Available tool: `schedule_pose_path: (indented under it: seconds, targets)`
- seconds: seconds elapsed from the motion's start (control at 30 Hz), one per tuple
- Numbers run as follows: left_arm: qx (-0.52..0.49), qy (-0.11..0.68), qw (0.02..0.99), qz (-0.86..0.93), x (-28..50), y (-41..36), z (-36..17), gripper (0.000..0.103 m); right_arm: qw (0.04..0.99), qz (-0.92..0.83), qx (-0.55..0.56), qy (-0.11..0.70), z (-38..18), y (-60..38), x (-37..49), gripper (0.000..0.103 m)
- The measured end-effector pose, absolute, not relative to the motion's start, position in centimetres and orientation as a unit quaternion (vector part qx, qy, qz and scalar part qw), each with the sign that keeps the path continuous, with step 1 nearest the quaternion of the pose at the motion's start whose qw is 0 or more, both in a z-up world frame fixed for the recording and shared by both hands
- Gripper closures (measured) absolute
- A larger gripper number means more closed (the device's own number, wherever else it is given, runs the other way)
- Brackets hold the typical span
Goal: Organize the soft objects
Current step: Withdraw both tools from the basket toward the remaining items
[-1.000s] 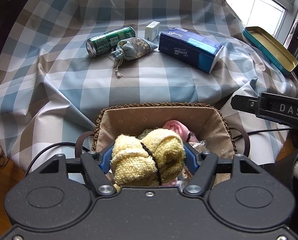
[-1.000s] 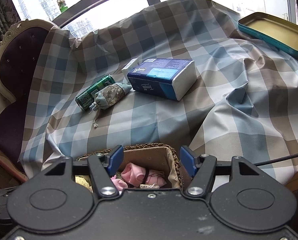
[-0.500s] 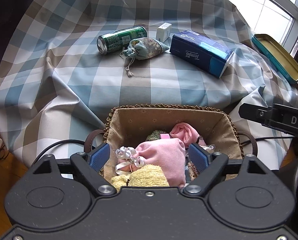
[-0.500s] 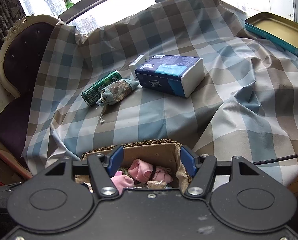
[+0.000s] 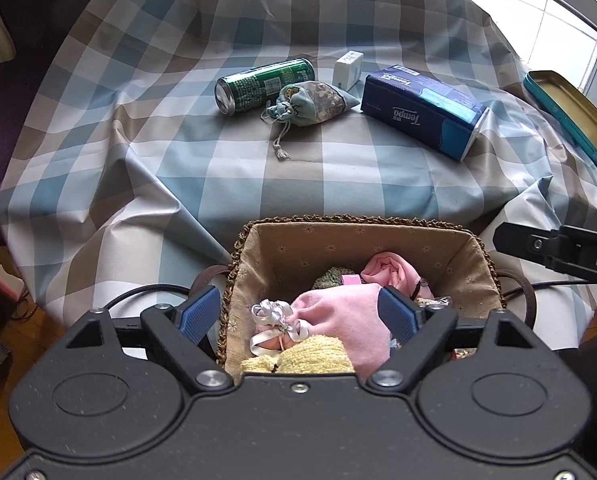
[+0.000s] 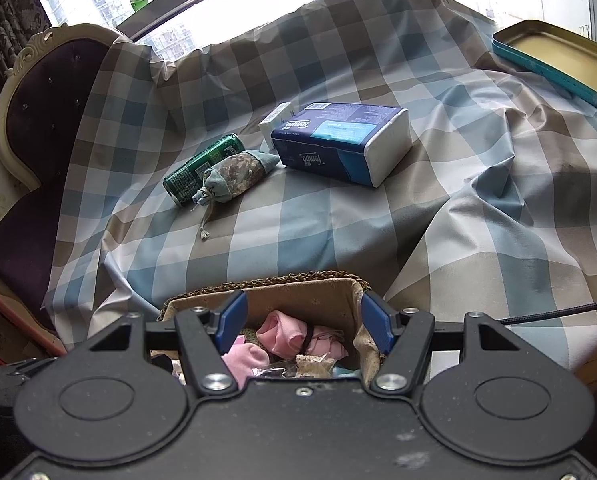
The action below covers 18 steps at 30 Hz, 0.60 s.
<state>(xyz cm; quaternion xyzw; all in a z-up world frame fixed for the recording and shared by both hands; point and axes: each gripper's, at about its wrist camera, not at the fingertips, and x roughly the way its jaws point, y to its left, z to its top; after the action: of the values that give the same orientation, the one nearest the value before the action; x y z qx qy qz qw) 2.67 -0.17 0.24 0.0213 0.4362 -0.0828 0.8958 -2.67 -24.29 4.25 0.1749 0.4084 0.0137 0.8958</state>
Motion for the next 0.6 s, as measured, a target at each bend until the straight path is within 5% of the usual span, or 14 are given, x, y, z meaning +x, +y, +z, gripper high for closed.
schedule_pose_path:
  seconds: [0.6]
  targets:
    - [0.023, 0.432, 0.900, -0.052, 4.5, 0.8, 0.0, 0.020, 0.883, 0.020, 0.144, 0.446, 2.8, -22.9, -1.5, 0.039]
